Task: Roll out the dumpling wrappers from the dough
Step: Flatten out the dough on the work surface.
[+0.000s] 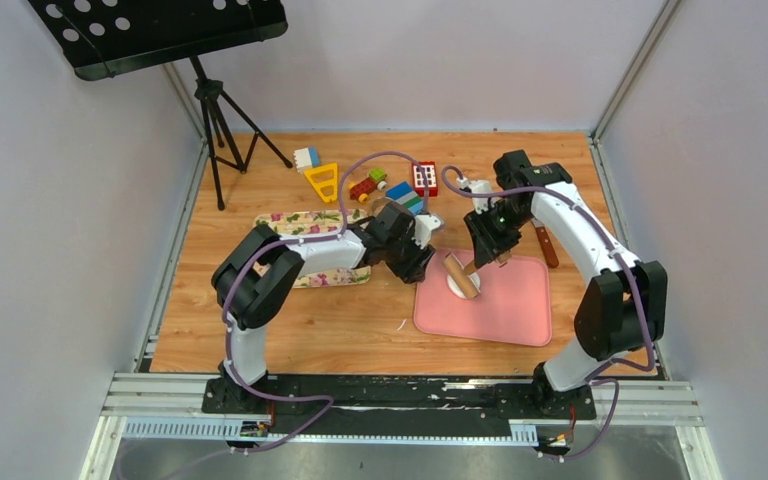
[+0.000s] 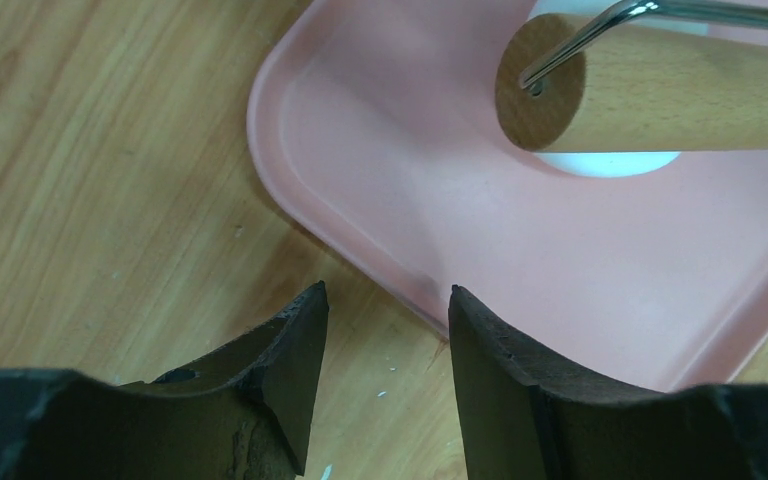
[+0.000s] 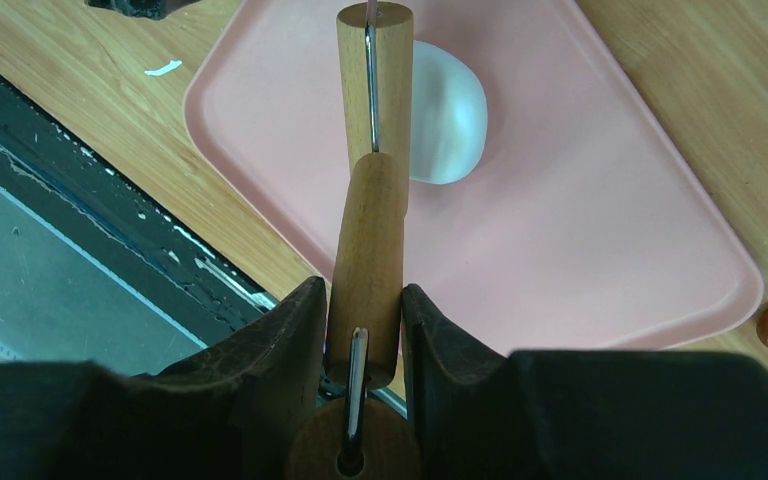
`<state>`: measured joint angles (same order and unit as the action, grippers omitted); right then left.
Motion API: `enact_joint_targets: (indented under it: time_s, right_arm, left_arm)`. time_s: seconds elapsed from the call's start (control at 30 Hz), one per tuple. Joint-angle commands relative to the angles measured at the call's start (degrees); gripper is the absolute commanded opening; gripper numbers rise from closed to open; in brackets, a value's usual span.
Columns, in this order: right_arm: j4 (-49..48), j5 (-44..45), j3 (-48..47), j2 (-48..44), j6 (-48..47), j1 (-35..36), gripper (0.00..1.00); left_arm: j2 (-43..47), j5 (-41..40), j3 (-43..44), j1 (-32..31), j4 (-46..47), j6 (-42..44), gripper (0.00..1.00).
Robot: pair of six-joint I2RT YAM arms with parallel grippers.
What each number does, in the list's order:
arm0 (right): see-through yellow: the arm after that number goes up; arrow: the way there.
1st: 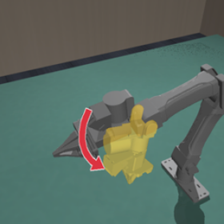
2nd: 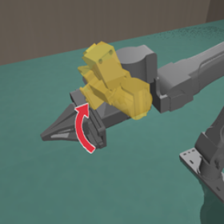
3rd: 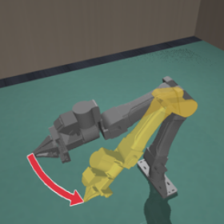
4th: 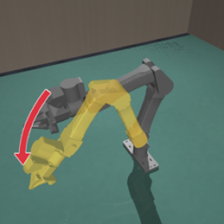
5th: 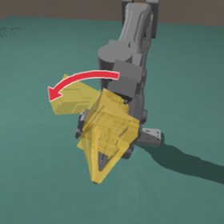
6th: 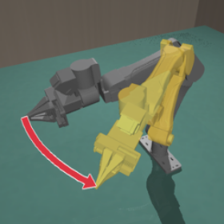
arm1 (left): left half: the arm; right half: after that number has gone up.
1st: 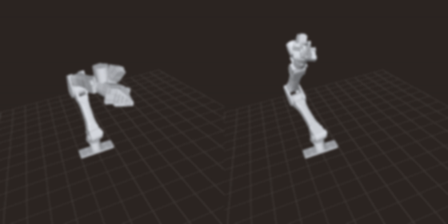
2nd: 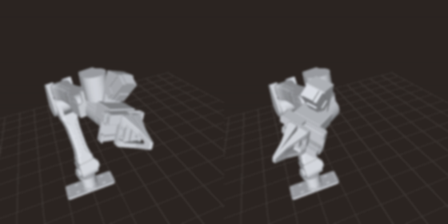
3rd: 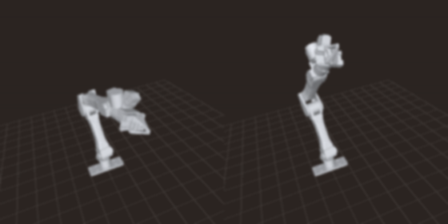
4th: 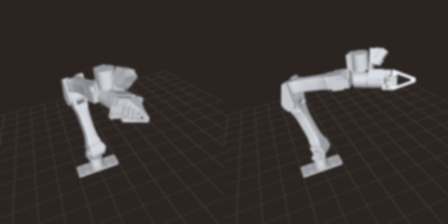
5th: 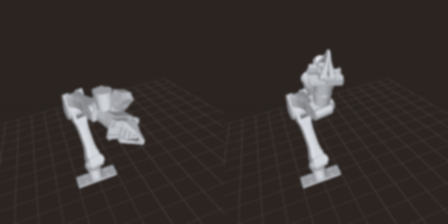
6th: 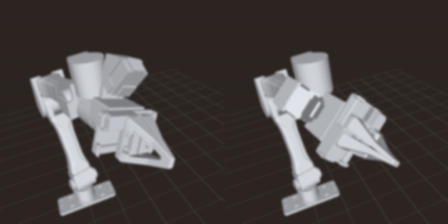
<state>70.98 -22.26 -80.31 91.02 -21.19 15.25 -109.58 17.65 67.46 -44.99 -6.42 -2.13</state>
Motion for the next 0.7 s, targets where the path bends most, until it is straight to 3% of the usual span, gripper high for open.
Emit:
enact_joint_targets:
  time_s: [0.0, 0.1, 0.3, 0.47, 0.67]
  right_arm:
    - [0.41, -1.90, -0.19, 1.52, -0.75, 0.26, 0.00]
    - [0.11, -2.19, 0.31, 3.19, -0.34, 0.50, 0.00]
    - [-1.75, -0.26, 1.18, 5.67, 0.87, 1.81, 0.00]
    - [-2.52, 0.48, 2.14, 6.09, 0.84, 3.29, 0.00]
    - [-2.72, 5.29, -0.37, 1.73, 3.39, 2.28, 0.00]
  left_arm:
    - [-1.56, -2.78, 2.35, -0.26, -0.75, -1.02, 0.56]
    - [-2.39, -3.39, 2.16, -0.52, -0.81, -1.33, 0.51]
    - [-3.81, -3.05, 2.26, -0.80, -0.85, -2.45, 0.33]
    - [-4.99, -3.13, 2.59, -1.06, -1.33, -2.94, 0.02]
    - [-5.89, -4.90, 2.51, -1.15, -1.91, -3.57, 0.00]
